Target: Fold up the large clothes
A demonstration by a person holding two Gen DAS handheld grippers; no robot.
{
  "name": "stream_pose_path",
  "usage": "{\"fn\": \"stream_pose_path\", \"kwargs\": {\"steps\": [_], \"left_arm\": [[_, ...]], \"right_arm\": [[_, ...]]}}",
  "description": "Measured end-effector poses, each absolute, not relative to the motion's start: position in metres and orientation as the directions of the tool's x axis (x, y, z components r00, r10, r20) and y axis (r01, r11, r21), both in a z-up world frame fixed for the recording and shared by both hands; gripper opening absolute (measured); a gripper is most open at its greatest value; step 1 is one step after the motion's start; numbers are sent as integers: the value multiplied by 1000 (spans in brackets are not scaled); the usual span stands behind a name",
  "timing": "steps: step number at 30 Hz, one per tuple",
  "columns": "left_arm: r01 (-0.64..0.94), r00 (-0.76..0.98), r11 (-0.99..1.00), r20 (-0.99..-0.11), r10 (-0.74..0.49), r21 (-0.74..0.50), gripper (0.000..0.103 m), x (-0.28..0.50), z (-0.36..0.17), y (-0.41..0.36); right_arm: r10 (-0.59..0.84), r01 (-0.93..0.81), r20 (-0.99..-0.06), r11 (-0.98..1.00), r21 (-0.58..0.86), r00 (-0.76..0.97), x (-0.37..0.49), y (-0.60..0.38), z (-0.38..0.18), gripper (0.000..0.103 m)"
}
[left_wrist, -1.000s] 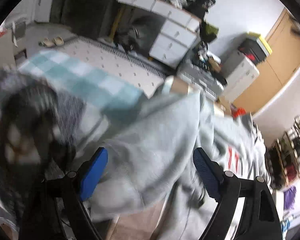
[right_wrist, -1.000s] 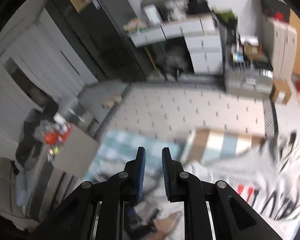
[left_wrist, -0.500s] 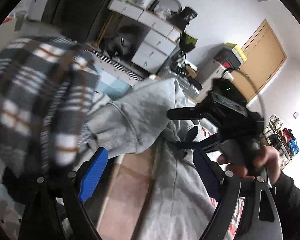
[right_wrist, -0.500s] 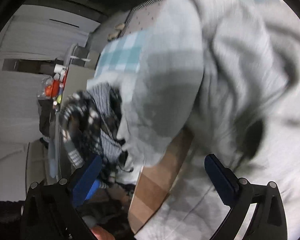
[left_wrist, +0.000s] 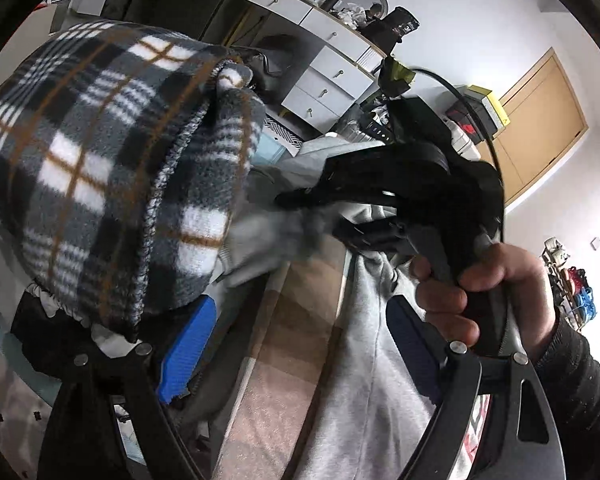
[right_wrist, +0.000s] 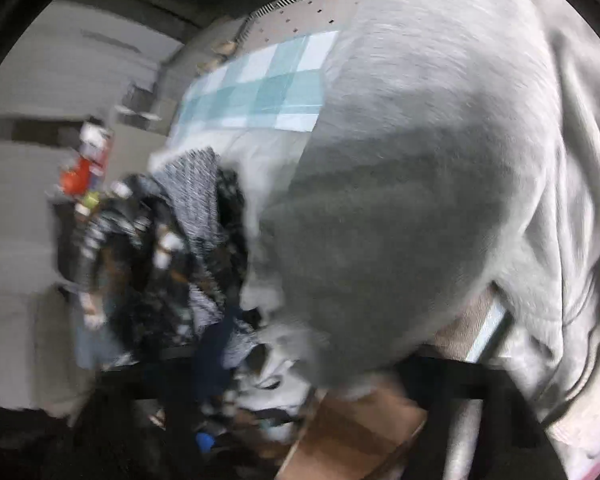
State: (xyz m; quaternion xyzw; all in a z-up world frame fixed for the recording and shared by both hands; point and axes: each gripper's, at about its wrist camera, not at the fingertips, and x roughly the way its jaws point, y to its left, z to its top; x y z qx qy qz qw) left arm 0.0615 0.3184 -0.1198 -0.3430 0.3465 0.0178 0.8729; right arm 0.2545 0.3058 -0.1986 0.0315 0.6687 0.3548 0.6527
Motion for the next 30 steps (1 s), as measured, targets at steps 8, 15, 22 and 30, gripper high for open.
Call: {"fn": "stream_pose_path", "kwargs": {"steps": [8, 15, 22, 30], "left_arm": [[-290, 749, 759, -632, -198, -582, 84, 73, -120, 325], [-304, 737, 793, -658, -155, -528, 84, 128, -104, 322], [-286, 742, 862, -666, -76, -417, 84, 191, -82, 304], [-219, 758, 880, -642, -118, -421, 84, 209, -72, 288]], "right_arm": [[815, -294, -570, 524, 800, -99, 290, 277, -111, 10], [929, -279, -371, 360, 890, 15, 319, 226, -1, 10], [964, -324, -250, 265, 908, 88, 306, 194, 61, 10], [969, -377, -228, 246, 893, 91, 288, 146, 62, 10]]}}
